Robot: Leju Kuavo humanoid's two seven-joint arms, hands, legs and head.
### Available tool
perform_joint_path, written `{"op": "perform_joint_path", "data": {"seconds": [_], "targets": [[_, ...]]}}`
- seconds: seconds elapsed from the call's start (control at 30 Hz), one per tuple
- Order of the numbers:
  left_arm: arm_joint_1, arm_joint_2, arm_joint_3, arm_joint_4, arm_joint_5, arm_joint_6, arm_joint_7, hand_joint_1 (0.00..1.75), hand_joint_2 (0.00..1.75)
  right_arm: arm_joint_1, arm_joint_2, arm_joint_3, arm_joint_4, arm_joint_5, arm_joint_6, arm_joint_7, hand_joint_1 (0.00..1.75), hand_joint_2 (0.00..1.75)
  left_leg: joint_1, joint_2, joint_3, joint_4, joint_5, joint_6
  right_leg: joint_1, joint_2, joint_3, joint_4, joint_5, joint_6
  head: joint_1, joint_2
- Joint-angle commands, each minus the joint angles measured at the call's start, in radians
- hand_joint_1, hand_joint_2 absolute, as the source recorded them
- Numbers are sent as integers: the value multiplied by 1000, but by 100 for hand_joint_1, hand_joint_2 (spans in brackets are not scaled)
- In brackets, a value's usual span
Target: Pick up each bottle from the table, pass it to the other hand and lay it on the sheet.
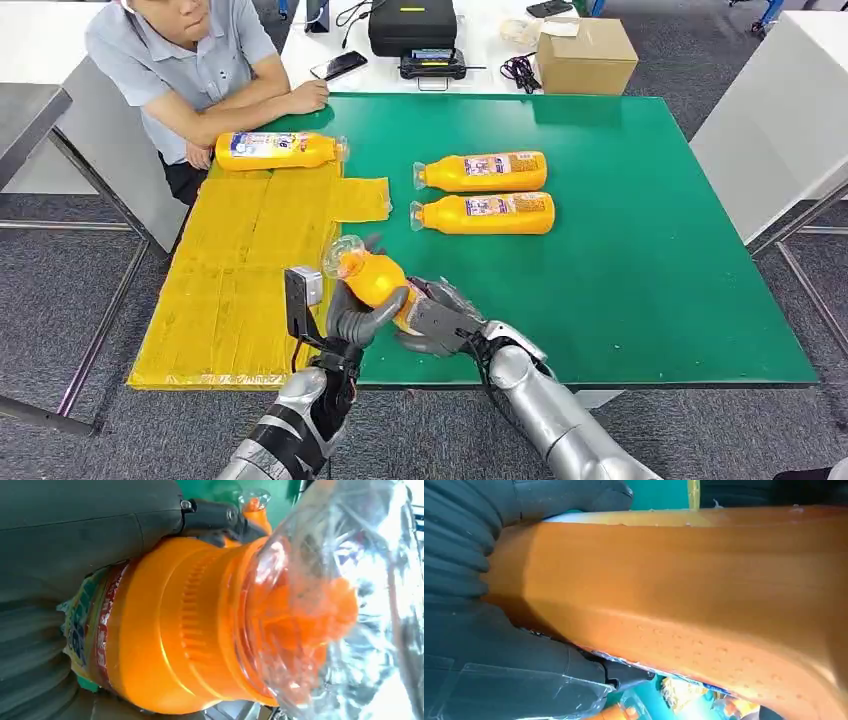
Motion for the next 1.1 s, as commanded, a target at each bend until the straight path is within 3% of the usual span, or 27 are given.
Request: {"op": "perform_joint_path", "data": {"seconds": [0.03, 0.47, 0.5, 0.53, 0.57, 1.1], "targets": [[-29, 9, -10, 51, 22, -9, 13, 175, 175, -32, 16, 12, -6, -25, 8, -3, 175, 175, 1, 3, 4, 0, -3, -3, 1, 2, 4, 1, -2, -3, 0, 0], [-39, 9, 2, 40, 43, -11, 42, 175, 175, -37, 17, -16, -6, -22, -10, 3, 164, 175, 1, 3, 3, 1, -2, -2, 1, 2, 3, 1, -1, -3, 0, 0], [-40, 9, 4, 40, 49, -14, 44, 175, 175, -39, 19, -18, -3, -20, -12, 5, 136, 175, 1, 3, 3, 0, -2, -2, 1, 2, 2, 1, -1, -2, 0, 0], [-41, 9, 7, 39, 54, -16, 45, 175, 175, -39, 21, -21, -2, -20, -14, 6, 40, 175, 0, 1, 1, 0, -1, -1, 0, 1, 1, 0, 0, -1, 0, 0], [-41, 9, 14, 36, 57, -17, 44, 175, 175, -39, 26, -26, -3, -18, -20, 7, 0, 175, 1, 3, 3, 1, -2, -2, 1, 2, 2, 1, -1, -3, 0, 0], [32, 9, 38, -198, -101, 28, 79, 175, 175, 9, 37, -96, -51, 50, -70, 45, 0, 175, 1, 1, 1, 0, -1, -1, 1, 1, 1, 0, -1, -2, 0, 0]]}}
